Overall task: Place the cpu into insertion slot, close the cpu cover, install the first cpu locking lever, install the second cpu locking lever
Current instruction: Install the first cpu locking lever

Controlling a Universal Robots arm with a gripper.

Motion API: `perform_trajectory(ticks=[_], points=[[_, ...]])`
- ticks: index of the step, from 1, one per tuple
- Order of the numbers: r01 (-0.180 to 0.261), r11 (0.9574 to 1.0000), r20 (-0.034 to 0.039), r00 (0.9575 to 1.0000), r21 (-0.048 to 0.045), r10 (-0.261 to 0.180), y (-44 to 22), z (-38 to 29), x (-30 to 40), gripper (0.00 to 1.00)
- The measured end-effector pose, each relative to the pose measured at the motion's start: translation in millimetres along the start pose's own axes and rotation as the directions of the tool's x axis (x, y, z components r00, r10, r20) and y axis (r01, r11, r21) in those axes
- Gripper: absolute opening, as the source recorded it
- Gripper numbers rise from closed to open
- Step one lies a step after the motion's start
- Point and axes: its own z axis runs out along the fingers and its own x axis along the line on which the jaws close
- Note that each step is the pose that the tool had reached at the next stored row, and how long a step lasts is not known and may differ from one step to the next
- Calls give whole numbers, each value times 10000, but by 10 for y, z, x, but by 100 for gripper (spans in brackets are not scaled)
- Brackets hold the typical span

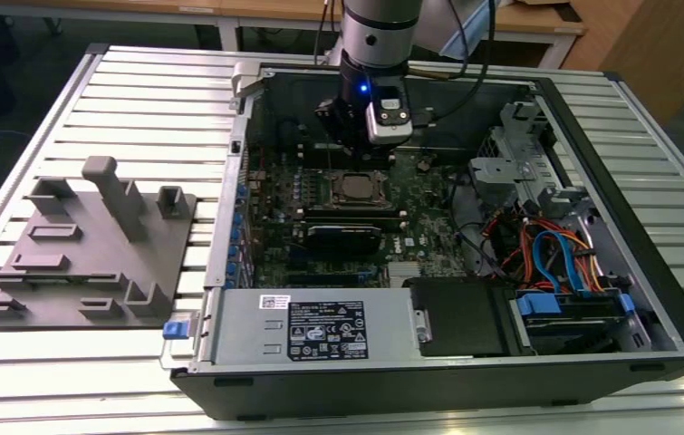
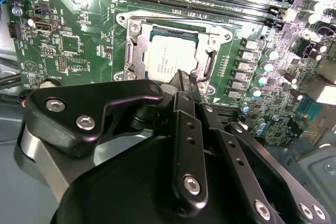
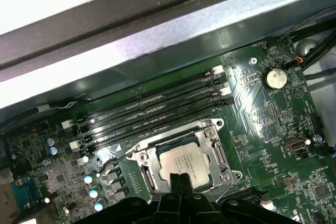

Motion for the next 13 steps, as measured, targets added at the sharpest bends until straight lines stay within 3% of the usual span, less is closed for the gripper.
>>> perform_trajectory(ticks=[13], points=[[610, 9981, 4, 9981, 3, -610, 0, 0, 0, 10]])
